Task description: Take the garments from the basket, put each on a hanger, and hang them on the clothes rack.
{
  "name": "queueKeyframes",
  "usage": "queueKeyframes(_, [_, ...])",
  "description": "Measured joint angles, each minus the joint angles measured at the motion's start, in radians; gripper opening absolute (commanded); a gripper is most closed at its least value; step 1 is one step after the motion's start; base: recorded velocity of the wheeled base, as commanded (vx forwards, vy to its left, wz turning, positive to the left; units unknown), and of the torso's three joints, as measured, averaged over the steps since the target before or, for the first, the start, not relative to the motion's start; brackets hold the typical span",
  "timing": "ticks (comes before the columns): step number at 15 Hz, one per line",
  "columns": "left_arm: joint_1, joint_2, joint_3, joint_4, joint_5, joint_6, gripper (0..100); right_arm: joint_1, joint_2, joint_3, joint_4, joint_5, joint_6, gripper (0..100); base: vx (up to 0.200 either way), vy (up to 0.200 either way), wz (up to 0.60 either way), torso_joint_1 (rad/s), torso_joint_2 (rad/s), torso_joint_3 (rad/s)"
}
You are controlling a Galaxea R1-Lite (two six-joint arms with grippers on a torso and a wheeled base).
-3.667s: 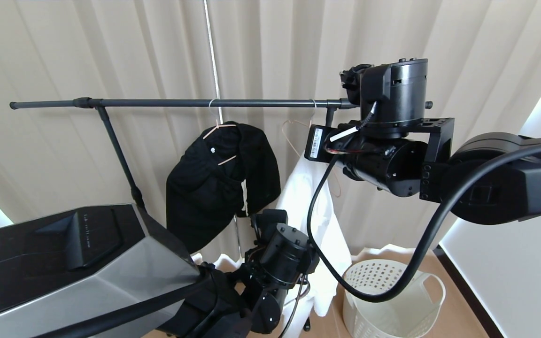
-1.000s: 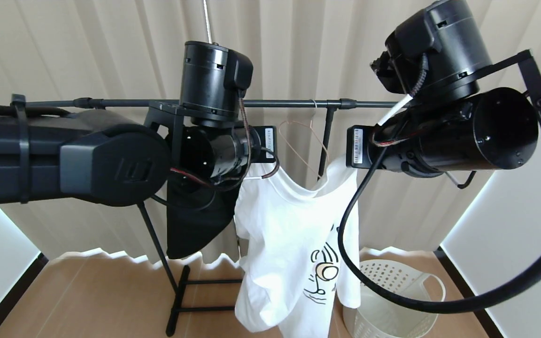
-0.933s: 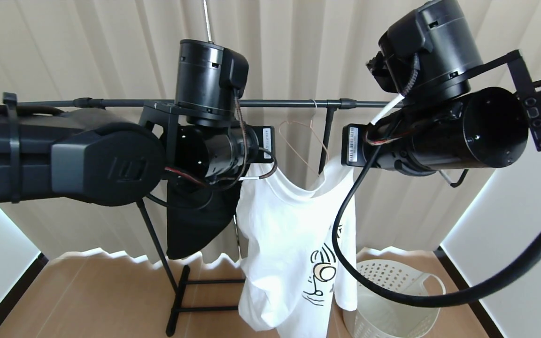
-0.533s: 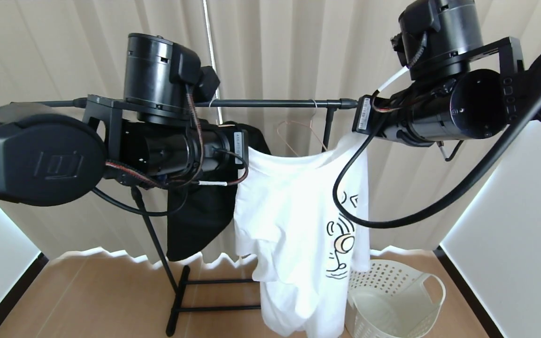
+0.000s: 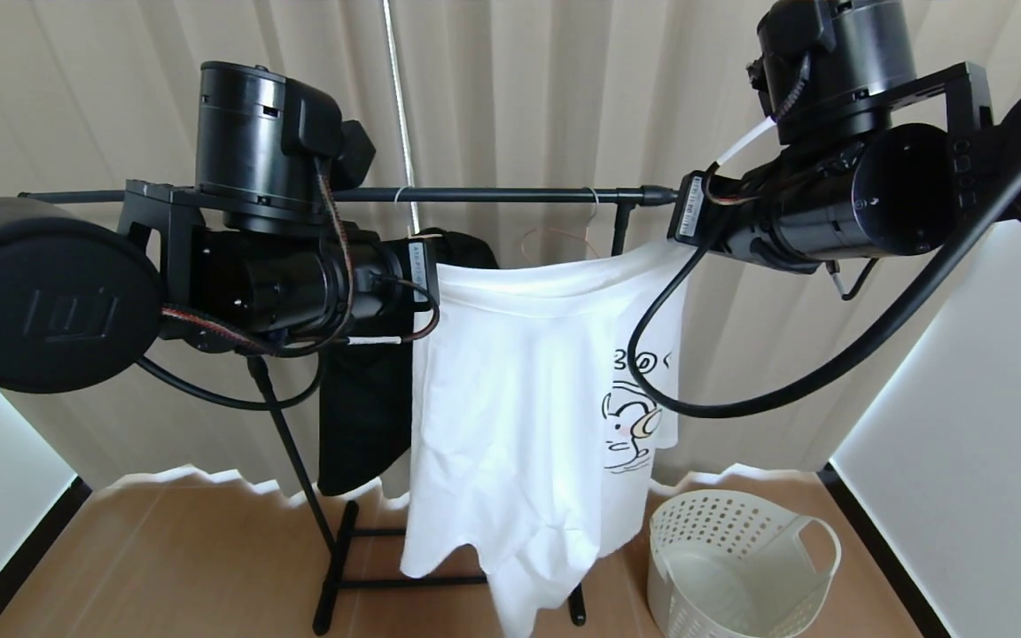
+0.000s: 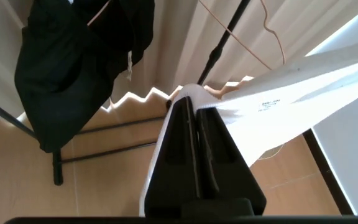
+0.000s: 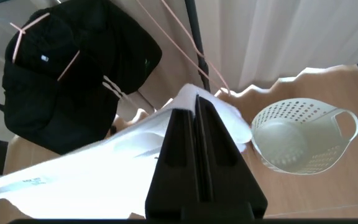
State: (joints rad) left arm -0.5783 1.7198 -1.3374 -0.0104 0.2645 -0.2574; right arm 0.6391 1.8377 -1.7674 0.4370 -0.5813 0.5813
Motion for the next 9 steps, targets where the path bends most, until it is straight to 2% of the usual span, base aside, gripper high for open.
queueKeyframes(3, [-0.004, 0.011, -0.022, -0.014, 0.0, 0.0, 0, 0.027, 0.004, 0.044, 0.01, -0.007, -0.012, 0, 0.0, 0.0, 0.0, 0.0, 0.0, 0.0])
queueKeyframes(9, [-0.011, 0.049, -0.129, -0.016, 0.001, -0.011, 0, 0.06, 0.033, 0.163, 0.009, -0.016, -0.107, 0, 0.0, 0.0, 0.0, 0.0, 0.0, 0.0])
